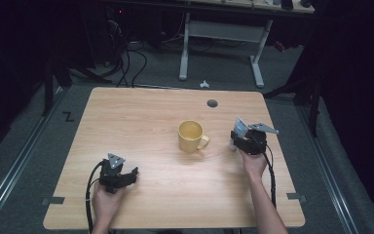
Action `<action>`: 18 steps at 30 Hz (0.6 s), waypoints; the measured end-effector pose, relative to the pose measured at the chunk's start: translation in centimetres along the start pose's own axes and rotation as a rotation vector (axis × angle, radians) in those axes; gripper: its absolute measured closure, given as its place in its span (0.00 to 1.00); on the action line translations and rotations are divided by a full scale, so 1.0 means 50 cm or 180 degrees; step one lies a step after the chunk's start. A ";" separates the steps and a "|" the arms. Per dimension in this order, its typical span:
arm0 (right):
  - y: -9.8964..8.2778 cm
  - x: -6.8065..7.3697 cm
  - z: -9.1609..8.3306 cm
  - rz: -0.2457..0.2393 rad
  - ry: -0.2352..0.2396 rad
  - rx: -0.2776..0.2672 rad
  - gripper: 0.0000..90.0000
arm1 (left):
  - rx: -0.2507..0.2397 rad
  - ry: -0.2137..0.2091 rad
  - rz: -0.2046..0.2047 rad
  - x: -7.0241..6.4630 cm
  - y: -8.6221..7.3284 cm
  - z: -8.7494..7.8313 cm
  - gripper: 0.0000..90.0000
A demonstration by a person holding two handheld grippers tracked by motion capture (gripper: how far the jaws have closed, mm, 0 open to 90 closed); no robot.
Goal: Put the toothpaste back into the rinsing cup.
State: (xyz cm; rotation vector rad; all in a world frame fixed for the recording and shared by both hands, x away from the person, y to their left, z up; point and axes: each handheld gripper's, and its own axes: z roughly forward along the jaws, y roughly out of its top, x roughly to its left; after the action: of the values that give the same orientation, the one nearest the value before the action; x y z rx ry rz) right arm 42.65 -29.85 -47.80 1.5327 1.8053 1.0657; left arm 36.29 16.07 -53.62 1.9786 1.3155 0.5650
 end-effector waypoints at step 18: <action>-0.005 -0.006 0.016 -0.0097 0.0031 0.0001 0.64 | -0.0003 0.0001 -0.0004 0.000 0.000 0.000 0.29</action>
State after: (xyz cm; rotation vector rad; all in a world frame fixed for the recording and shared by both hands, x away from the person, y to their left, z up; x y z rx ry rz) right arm 43.19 -29.97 -48.48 1.4981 1.8296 1.0602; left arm 36.30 16.07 -53.62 1.9769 1.3163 0.5655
